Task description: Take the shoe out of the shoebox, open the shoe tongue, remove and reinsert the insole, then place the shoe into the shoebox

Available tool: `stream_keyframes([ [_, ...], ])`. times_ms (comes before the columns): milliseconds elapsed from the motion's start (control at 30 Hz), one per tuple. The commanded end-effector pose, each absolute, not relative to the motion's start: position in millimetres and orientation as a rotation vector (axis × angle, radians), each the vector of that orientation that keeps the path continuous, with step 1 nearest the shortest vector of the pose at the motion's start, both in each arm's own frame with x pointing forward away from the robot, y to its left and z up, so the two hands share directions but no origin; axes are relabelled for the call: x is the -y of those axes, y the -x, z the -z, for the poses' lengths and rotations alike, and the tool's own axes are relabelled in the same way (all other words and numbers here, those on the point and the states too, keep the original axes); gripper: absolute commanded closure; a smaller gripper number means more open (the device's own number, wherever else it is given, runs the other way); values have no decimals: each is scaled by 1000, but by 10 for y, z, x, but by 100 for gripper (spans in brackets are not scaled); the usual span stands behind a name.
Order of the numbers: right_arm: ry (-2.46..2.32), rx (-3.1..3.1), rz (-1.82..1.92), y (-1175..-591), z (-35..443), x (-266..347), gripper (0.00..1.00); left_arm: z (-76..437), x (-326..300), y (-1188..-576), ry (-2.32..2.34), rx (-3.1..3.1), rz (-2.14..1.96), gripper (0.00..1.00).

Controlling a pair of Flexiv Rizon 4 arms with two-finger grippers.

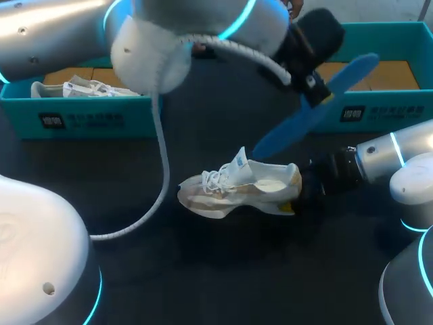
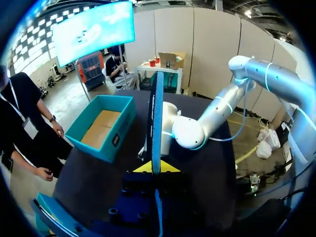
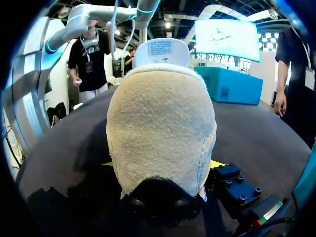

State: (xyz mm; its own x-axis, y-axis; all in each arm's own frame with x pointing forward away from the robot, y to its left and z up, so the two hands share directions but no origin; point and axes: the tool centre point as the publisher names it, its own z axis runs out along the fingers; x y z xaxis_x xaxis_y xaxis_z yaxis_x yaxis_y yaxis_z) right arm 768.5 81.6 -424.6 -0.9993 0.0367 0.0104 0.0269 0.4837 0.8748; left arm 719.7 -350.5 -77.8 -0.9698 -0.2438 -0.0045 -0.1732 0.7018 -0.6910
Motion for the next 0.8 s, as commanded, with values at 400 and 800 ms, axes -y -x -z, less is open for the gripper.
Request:
stream_keyframes([
  [400, -60, -2701, -1584, -7687, 4246, -830, 100, 364, 3156, -7102, 404, -2924, 1476, 100],
  [800, -60, -2701, -1584, -7687, 4246, -830, 100, 165, 2917, -6988, 522, -2821, 1865, 100],
])
